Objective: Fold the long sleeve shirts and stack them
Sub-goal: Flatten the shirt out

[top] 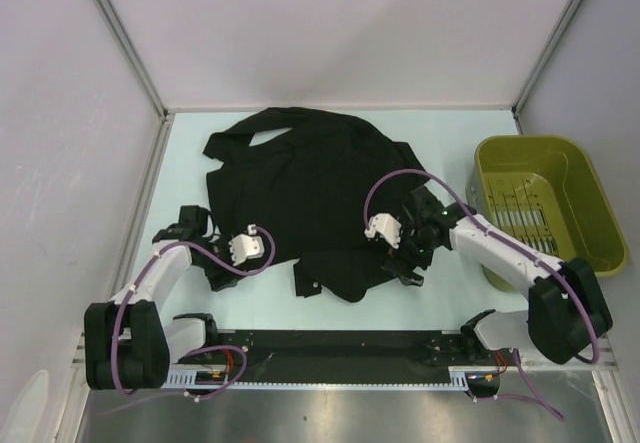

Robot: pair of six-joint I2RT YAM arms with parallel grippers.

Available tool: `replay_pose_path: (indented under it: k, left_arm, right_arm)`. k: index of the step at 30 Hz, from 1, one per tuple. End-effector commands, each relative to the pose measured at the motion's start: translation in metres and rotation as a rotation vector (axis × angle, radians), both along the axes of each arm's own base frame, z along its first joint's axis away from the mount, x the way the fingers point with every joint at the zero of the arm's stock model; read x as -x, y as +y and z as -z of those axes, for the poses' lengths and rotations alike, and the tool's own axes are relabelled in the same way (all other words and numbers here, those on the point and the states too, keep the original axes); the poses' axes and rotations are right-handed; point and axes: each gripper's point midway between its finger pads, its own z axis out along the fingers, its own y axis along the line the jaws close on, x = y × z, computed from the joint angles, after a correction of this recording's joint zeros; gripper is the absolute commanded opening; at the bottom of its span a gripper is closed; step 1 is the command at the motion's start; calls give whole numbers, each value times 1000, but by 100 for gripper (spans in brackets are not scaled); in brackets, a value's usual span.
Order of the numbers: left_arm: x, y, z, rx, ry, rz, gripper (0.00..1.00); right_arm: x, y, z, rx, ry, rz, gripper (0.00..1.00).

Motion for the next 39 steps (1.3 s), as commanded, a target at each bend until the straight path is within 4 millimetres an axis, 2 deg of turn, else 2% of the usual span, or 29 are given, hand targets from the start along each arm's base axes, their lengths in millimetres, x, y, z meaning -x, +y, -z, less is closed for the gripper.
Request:
replay_pose_path:
  k: [1, 2, 4, 5, 6, 8, 9, 10, 12, 15, 16, 18, 21, 25, 28, 30, 31, 32, 33, 34, 35, 37, 38, 39]
  left_arm:
    - [-13, 17, 8, -113, -77, 62, 75]
    - [-15, 22, 9, -141, -83, 58, 72]
    - [-19, 25, 10, -160, -90, 50, 53]
    - [-23, 28, 6, -171, -99, 39, 45]
    - [-25, 28, 4, -171, -103, 34, 27]
    - [-28, 28, -5, -165, -105, 25, 11]
    - [-28, 28, -9, -158, -103, 27, 1]
    - [-26, 30, -17, -154, -106, 32, 0]
    - [-24, 31, -26, -142, -115, 37, 0]
    - [-17, 41, -40, -157, -114, 55, 0]
    - [-10, 46, -43, -165, -103, 69, 0]
    - [-1, 50, -43, -181, -83, 91, 0]
    - [25, 56, -37, -216, -17, 150, 0]
    - [51, 67, -22, -295, 44, 238, 0]
    - [58, 72, -20, -312, 61, 256, 0]
    - [62, 70, -22, -291, 85, 254, 1]
    - [57, 69, -27, -281, 79, 234, 7]
    - [54, 63, -30, -245, 72, 216, 18]
    - [49, 61, -35, -226, 63, 192, 36]
    - [39, 59, -45, -200, 60, 158, 42]
    - [33, 56, -52, -176, 51, 130, 47]
    - [6, 46, -72, -81, 24, 39, 63]
    - [-3, 42, -79, -45, 20, 13, 75]
    - [-27, 37, -87, 6, -42, -23, 79]
  right_arm:
    - [-13, 7, 26, 47, -39, -65, 91]
    - [-13, 6, 32, 67, -37, -67, 90]
    - [-15, 7, 44, 81, -43, -72, 81]
    - [-17, 6, 49, 101, -46, -70, 73]
    - [-18, 7, 50, 105, -45, -72, 54]
    - [-17, 10, 46, 106, -19, -80, 36]
    - [-14, 12, 43, 103, -3, -85, 7]
    - [-6, 9, 37, 113, 31, -85, 0]
    - [10, 14, 21, 71, 46, -125, 0]
    - [55, 17, -5, 45, 67, -241, 0]
    - [64, 19, -10, 34, 65, -266, 0]
    - [90, 23, -21, 16, 43, -365, 0]
    - [94, 26, -30, -10, 15, -396, 0]
    - [118, 27, -34, 20, 92, -516, 0]
    - [132, 27, -42, 23, 98, -591, 0]
    - [134, 27, -45, 34, 95, -601, 10]
    - [130, 34, -54, 20, 69, -598, 20]
    - [126, 37, -59, 19, 58, -566, 30]
    - [116, 44, -66, 2, 21, -535, 50]
    - [92, 53, -87, -55, -27, -451, 57]
    - [79, 56, -94, -83, -26, -409, 70]
    - [44, 62, -114, -183, -10, -283, 77]
    - [2, 49, -133, -225, -55, -141, 84]
    - [-25, 50, -122, -223, -15, -76, 84]
